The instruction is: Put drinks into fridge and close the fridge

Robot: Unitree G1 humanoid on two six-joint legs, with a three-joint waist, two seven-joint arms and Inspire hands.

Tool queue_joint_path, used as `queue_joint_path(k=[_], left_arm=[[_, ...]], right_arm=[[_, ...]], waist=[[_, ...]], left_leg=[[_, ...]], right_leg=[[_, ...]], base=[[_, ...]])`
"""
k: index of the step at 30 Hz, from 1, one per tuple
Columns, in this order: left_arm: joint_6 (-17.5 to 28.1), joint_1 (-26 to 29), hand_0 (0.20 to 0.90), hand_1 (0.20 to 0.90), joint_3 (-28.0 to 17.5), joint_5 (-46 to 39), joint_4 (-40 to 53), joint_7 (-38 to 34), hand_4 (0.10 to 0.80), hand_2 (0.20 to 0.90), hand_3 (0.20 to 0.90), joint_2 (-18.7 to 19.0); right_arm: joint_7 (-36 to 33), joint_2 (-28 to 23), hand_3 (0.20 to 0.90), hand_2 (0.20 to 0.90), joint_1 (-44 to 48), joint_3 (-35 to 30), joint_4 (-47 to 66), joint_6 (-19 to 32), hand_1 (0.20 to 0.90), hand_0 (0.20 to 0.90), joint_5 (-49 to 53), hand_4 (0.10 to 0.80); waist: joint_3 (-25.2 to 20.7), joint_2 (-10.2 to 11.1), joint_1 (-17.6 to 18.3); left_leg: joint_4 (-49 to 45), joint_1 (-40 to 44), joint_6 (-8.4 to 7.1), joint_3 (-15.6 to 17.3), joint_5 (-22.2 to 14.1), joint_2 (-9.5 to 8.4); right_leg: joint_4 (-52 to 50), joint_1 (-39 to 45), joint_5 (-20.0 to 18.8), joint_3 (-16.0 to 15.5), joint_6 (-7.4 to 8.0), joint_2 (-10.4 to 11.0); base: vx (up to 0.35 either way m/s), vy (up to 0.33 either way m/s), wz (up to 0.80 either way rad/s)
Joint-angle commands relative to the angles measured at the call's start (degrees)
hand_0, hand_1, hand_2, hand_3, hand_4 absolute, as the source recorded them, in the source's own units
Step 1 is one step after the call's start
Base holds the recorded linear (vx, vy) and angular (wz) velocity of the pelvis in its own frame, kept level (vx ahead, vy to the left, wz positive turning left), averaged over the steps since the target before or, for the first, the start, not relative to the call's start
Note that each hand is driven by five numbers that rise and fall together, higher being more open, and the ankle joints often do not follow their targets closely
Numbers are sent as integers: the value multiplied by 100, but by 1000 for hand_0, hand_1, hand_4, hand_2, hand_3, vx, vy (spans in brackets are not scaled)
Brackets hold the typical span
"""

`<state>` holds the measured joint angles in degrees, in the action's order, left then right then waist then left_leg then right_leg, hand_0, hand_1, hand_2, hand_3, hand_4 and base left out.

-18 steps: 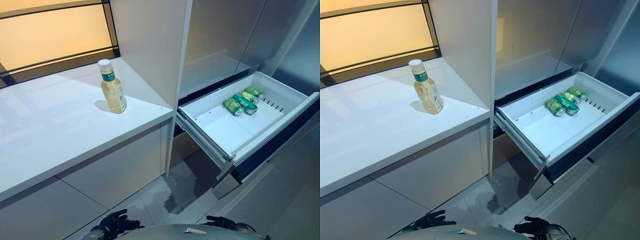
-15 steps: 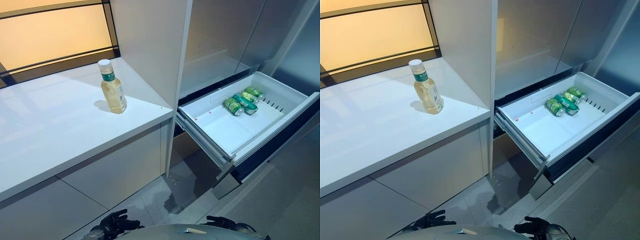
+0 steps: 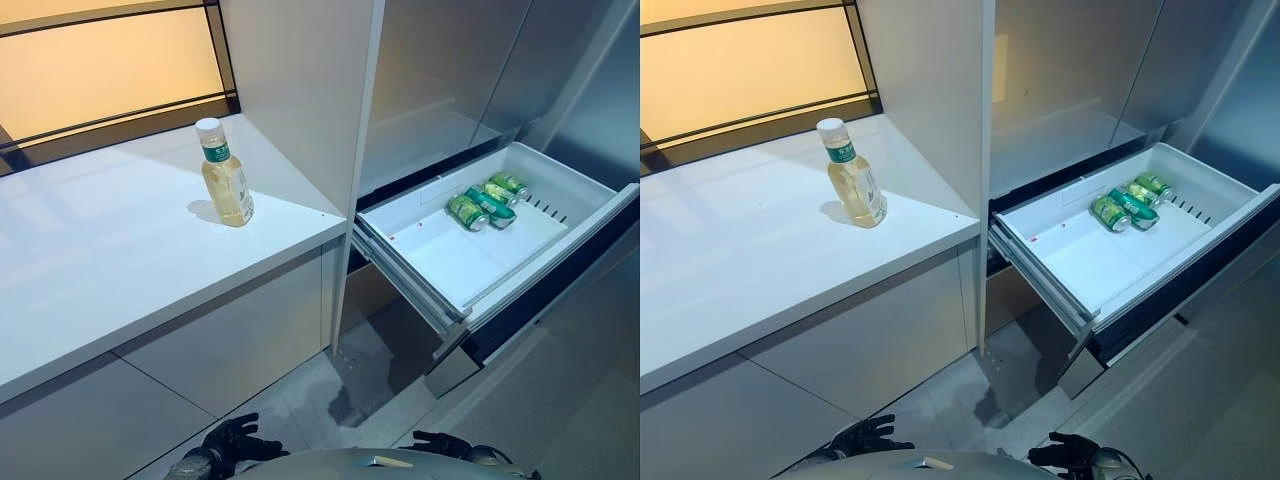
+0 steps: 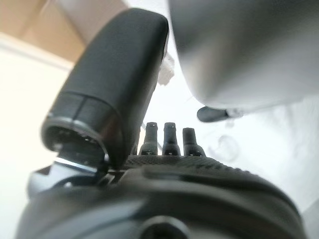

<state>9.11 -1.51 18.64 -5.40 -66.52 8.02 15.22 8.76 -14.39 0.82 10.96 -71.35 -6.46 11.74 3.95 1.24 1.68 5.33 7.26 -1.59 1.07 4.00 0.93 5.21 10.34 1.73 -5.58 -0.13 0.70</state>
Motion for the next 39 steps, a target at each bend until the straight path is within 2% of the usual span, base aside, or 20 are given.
queue_joint_path(k=[1, 7, 14, 16, 18, 20, 21, 24, 25, 26, 27, 29, 32, 36, 39], left_arm=[[840, 720, 900, 900, 686, 1121, 544, 48, 800, 900, 900, 63], [903, 1148, 900, 900, 1453, 1606, 1649, -218, 800, 900, 900, 415], [881, 1729, 900, 900, 1896, 2206, 3163, -254, 800, 900, 900, 901], [1205, 1884, 900, 900, 1992, 2044, 3532, -155, 800, 900, 900, 1089], [1249, 1890, 900, 900, 2115, 2242, 3830, -472, 800, 900, 900, 1083], [1120, 1970, 900, 900, 2143, 1927, 4181, -598, 800, 900, 900, 1171], [1294, 1961, 900, 900, 2152, 1931, 4181, -669, 800, 900, 900, 1188], [1620, 1877, 900, 900, 2009, 1907, 4429, -698, 800, 900, 900, 1196], [1424, 1898, 900, 900, 1983, 1904, 4584, -582, 800, 900, 900, 1246], [1761, 1870, 900, 900, 2005, 1652, 4697, -685, 800, 900, 900, 1345], [1915, 1784, 900, 900, 1903, 2030, 4977, -754, 800, 900, 900, 1441], [2022, 1622, 900, 900, 1610, 1548, 5860, -446, 800, 900, 900, 1752], [2182, 1480, 900, 900, 1238, 798, 6620, -22, 800, 900, 900, 1957], [1985, 1408, 900, 900, 755, 22, 7620, 494, 800, 900, 900, 2144], [1841, 1470, 900, 900, 514, -434, 8006, 559, 800, 900, 900, 2256]], right_arm=[[79, -107, 900, 900, 66, 338, -106, -159, 900, 900, -259, 800], [138, -207, 900, 900, 78, 492, 22, -116, 900, 900, -282, 800], [224, -319, 900, 900, 68, 481, 87, -62, 900, 900, -304, 800], [197, -315, 900, 900, 53, 492, 81, -27, 900, 900, -297, 800], [172, -287, 900, 900, 43, 470, 68, 14, 900, 900, -297, 800], [87, -227, 900, 900, 24, 481, 58, 40, 900, 900, -267, 800], [71, -203, 900, 900, 10, 464, 35, 72, 900, 900, -275, 800], [-47, -146, 900, 900, -52, 484, 80, 97, 900, 900, -172, 800], [-67, -131, 900, 900, -60, 470, 66, 121, 900, 900, -172, 800], [-75, -104, 900, 900, -68, 445, 28, 171, 900, 900, -180, 800], [-91, -94, 900, 900, -84, 413, 32, 202, 900, 900, -160, 800], [-181, -68, 900, 900, -146, 329, 152, 194, 900, 900, -99, 800], [-259, -52, 900, 900, -226, 294, 259, 206, 900, 900, 26, 800], [-342, 18, 900, 900, -332, 259, 324, 212, 900, 900, 149, 800], [-337, 25, 900, 900, -366, 263, 318, 263, 900, 900, 200, 800]], waist=[[83, -27, 42], [104, -53, 175], [106, -96, 251], [94, -113, 270], [88, -112, 251], [93, -115, 241], [79, -118, 236], [101, -118, 195], [100, -116, 184], [83, -114, 169], [98, -119, 135], [165, -137, 57], [216, -151, -21], [203, -135, -131], [180, -118, -162]], left_leg=[[-51, 164, 186, 126, -679, -158], [-33, 151, 169, 205, -684, -132], [-33, 119, 186, 237, -674, -128], [-33, 109, 191, 225, -672, -135], [-33, 84, 205, 220, -688, -138], [-33, 44, 214, 203, -635, -151], [-33, 64, 216, 188, -689, -154], [-33, 69, 214, 143, -693, -161], [-33, 31, 217, 144, -637, -168], [-33, 7, 211, 142, -626, -167], [-33, -10, 205, 125, -621, -166], [-34, -42, 209, 61, -603, -175], [-33, -31, 219, -30, -644, -189], [-33, -29, 220, -138, -629, -203], [-33, -39, 223, -195, -623, -214]], right_leg=[[-311, -322, -56, 74, 459, 77], [-330, -382, -69, 155, 515, 66], [-313, -418, -103, 176, 533, 74], [-304, -425, -112, 188, 534, 73], [-292, -440, -98, 191, 534, 70], [-297, -472, -138, 185, 521, 72], [-276, -441, -99, 190, 525, 65], [-260, -412, -95, 159, 527, 77], [-263, -445, -136, 153, 514, 82], [-262, -465, -137, 160, 503, 73], [-259, -473, -130, 146, 498, 75], [-256, -469, -124, 63, 492, 94], [-228, -416, -87, 4, 486, 100], [-197, -356, -100, -65, 482, 108], [-191, -351, -107, -75, 475, 106]], base=[[-44, 23, -4], [-25, 6, -3], [-17, 10, -7], [0, 0, 0], [-12, -3, -2], [-26, -1, -1], [0, 0, 0], [-14, -2, 1], [-46, -9, 3], [-65, -11, 5], [-57, -9, 5], [-66, -3, 9], [-44, -9, 9], [3, -33, 10], [-3, -29, 12]])
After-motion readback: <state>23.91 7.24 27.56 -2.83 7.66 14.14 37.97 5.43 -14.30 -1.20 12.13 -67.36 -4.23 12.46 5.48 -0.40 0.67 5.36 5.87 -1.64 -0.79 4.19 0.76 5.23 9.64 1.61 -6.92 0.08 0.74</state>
